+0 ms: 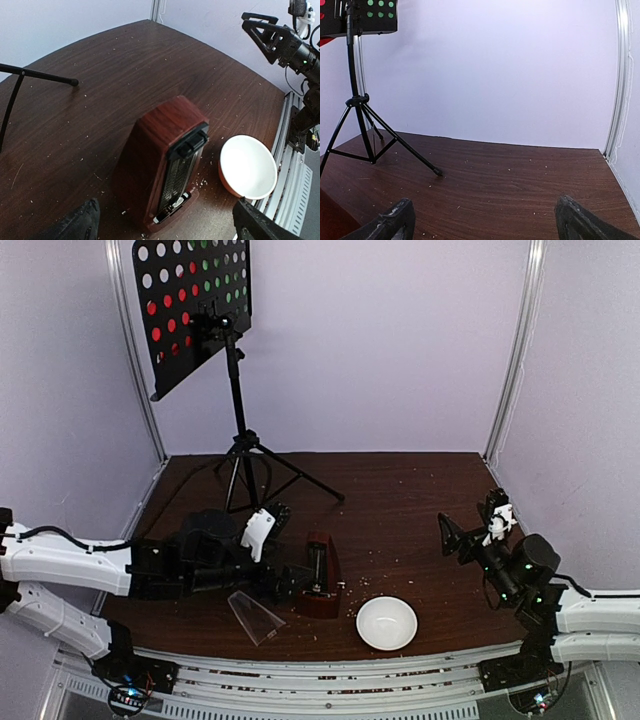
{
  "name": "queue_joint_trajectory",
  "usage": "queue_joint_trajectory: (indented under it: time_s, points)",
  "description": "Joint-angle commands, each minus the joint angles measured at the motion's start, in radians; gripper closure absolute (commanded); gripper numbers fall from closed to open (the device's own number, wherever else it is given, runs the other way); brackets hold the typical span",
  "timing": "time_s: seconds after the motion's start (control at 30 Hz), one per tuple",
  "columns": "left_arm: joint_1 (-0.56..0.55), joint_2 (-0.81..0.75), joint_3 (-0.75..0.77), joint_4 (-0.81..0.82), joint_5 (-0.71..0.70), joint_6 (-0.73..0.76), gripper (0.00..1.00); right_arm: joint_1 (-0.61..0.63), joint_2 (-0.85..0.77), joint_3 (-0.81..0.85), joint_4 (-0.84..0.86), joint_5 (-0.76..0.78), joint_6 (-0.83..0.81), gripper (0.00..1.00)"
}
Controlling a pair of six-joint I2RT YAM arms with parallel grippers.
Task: Pack up the instrument practice props
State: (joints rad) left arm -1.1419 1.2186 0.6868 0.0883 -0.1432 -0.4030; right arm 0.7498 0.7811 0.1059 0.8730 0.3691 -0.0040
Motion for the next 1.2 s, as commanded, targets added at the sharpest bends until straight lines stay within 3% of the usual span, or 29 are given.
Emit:
queue_joint_trajectory:
  time_s: [0.0,0.2,0.53,0.93,1.17]
  points:
    - [-0.024,0.051,0.021,0.135,-0.045,-0.059,0.04,-0.007,0.017,0.017,0.052,0.083,0.002,0.00]
    - [-0.027,0.120,0.042,0.142,-0.083,-0.087,0.06,-0.007,0.047,0.029,0.047,0.082,0.007,0.00]
    - [-0.030,0.160,0.063,0.119,-0.172,-0.100,0.19,-0.007,0.077,0.026,0.065,0.094,0.009,0.00]
    - [-0.036,0.189,0.074,0.140,-0.161,-0.106,0.19,-0.007,0.096,0.029,0.066,0.096,0.008,0.00]
    - [-0.039,0.182,0.070,0.140,-0.165,-0.105,0.31,-0.008,0.104,0.031,0.067,0.096,0.010,0.00]
